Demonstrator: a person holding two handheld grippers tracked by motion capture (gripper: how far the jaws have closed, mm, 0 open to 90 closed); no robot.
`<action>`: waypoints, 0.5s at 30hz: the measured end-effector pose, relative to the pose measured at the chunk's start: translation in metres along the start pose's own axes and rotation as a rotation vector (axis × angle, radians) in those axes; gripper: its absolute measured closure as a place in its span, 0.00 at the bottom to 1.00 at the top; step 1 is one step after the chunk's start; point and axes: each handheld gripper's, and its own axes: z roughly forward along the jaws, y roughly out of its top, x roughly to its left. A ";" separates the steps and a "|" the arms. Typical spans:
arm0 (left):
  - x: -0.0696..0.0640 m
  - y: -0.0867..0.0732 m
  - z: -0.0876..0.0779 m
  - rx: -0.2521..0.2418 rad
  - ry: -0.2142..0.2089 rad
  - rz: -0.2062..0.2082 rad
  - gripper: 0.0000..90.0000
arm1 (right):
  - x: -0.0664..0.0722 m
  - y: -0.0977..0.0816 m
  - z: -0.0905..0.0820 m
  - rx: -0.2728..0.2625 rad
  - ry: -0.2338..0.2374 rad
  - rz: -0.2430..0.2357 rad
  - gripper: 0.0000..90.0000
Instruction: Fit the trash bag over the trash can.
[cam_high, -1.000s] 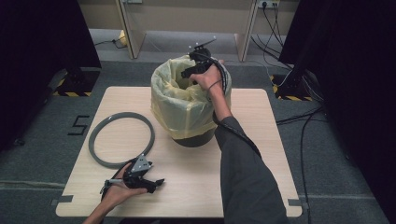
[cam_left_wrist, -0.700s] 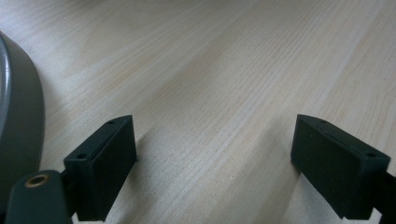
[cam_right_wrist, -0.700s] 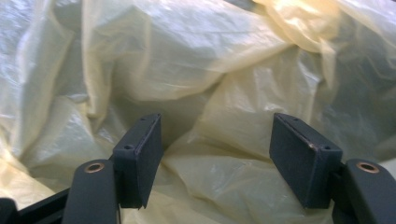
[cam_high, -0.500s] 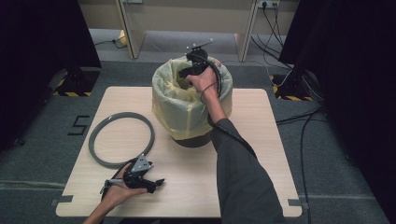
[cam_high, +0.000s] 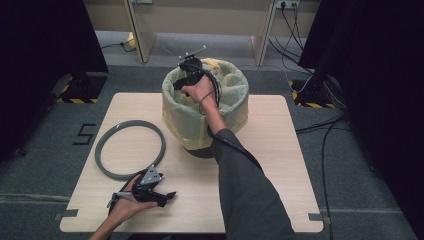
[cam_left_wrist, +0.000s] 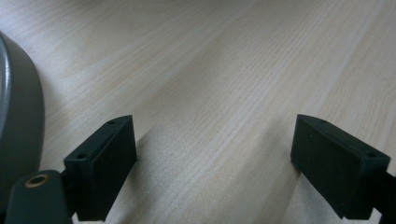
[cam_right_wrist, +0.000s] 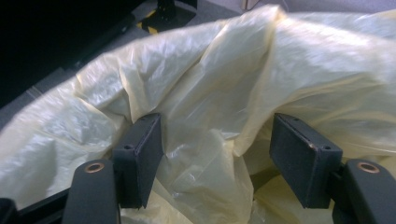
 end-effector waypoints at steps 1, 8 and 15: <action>0.000 0.000 0.000 0.000 0.000 0.000 0.14 | -0.001 0.001 -0.003 -0.008 0.001 0.010 0.39; 0.000 0.000 0.000 -0.001 0.001 -0.002 0.14 | -0.019 0.006 -0.037 -0.068 -0.027 0.043 0.38; 0.000 0.000 0.000 -0.001 0.001 -0.002 0.14 | -0.039 0.006 -0.070 -0.101 -0.037 0.069 0.38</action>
